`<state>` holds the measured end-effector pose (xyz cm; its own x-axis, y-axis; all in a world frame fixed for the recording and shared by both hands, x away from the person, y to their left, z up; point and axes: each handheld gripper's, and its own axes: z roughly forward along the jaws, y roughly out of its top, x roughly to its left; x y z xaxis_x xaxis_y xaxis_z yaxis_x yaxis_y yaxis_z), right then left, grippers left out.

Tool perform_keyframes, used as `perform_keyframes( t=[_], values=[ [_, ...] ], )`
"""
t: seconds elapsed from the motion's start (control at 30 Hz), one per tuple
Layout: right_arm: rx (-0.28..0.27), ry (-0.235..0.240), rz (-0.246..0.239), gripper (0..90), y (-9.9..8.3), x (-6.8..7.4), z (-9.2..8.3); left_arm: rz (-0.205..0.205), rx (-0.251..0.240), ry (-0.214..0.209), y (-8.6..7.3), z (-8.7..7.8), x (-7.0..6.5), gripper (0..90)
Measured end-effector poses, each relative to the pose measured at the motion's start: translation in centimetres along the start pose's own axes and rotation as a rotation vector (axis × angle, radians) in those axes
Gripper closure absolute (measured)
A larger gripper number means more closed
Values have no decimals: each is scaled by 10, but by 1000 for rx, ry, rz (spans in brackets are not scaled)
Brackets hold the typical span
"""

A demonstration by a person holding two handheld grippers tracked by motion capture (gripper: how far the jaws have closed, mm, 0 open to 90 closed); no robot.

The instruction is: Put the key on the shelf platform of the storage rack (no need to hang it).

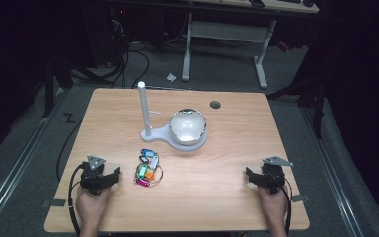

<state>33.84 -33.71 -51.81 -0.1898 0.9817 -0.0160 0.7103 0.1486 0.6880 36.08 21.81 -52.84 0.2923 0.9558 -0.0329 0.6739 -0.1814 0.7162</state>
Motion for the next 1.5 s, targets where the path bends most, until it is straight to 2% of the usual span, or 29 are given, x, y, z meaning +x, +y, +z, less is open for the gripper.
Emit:
perform_keyframes(
  t=[1.03, 1.2, 1.27, 1.5],
  values=[
    [1, 3, -2, 247, 0, 0, 0, 0, 1, -5, 0, 0, 0, 286],
    [1, 3, -2, 247, 0, 0, -1, -8, 2, -7, 1, 1, 0, 270],
    [1, 4, -1, 247, -1, 0, -1, -24, 2, -10, 1, 0, 0, 271],
    [1, 3, -3, 247, -1, 0, -1, -25, -1, 3, 0, -1, -1, 283]
  ],
)
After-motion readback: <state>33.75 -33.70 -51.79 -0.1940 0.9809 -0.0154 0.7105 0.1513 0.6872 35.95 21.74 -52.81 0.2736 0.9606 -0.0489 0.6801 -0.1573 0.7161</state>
